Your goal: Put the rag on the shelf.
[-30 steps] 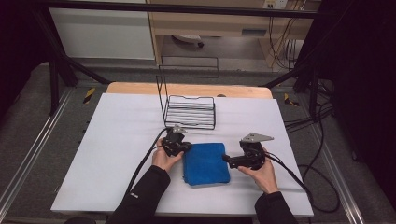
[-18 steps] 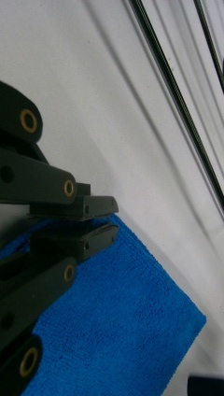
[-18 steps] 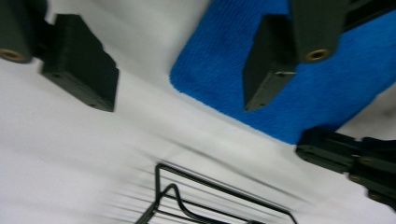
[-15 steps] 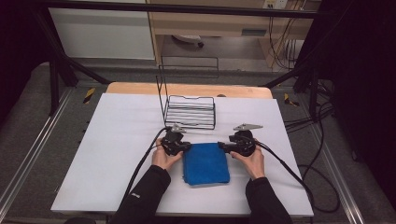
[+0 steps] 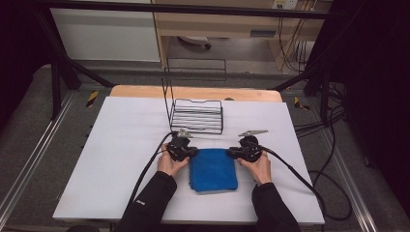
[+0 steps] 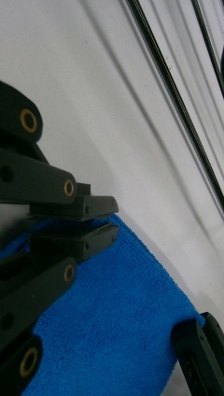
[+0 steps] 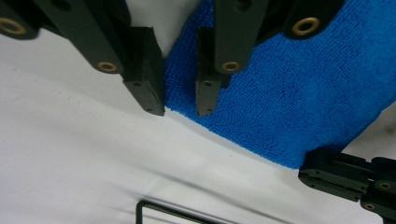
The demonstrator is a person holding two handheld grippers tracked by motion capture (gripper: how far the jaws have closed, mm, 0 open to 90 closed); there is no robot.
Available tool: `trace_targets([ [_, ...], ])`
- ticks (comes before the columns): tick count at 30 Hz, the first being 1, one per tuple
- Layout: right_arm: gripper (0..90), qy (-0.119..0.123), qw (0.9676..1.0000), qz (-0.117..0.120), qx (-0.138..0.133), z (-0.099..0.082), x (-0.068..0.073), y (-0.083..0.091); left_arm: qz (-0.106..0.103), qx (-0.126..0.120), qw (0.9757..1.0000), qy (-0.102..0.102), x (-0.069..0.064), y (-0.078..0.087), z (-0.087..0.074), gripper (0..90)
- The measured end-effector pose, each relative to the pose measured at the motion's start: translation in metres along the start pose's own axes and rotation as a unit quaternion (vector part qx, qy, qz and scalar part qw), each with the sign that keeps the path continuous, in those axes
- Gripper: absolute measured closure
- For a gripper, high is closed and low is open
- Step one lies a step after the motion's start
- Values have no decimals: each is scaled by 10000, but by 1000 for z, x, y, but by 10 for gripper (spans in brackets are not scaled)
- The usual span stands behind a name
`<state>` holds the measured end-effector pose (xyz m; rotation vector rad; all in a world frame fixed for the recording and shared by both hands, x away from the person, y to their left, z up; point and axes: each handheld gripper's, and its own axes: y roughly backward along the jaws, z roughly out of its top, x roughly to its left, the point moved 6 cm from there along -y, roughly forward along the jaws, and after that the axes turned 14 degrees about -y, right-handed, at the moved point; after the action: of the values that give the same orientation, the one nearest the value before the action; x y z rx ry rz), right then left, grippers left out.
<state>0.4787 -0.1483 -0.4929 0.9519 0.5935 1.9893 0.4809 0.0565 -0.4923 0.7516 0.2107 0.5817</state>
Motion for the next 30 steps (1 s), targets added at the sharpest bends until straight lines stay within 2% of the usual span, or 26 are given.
trace_targets([
  [5, 844, -138, 9998, 75, 103, 0, 1, 1, -58, -53, 10000, 30, 1, 0, -1, 847],
  [8, 857, -191, 9996, 115, 161, 1, 1, 3, -20, -38, 10000, 17, 0, 1, 0, 851],
  [13, 862, -249, 9994, 208, 100, 4, 3, 10, -66, -96, 9999, 96, 0, 5, 1, 859],
  [19, 863, -77, 9994, 305, -146, 6, 10, 25, -36, -406, 9992, -44, -4, 21, 10, 860],
  [30, 864, 169, 9976, 426, -514, 7, 24, 52, -6, -702, 9974, -139, -13, 42, 20, 860],
])
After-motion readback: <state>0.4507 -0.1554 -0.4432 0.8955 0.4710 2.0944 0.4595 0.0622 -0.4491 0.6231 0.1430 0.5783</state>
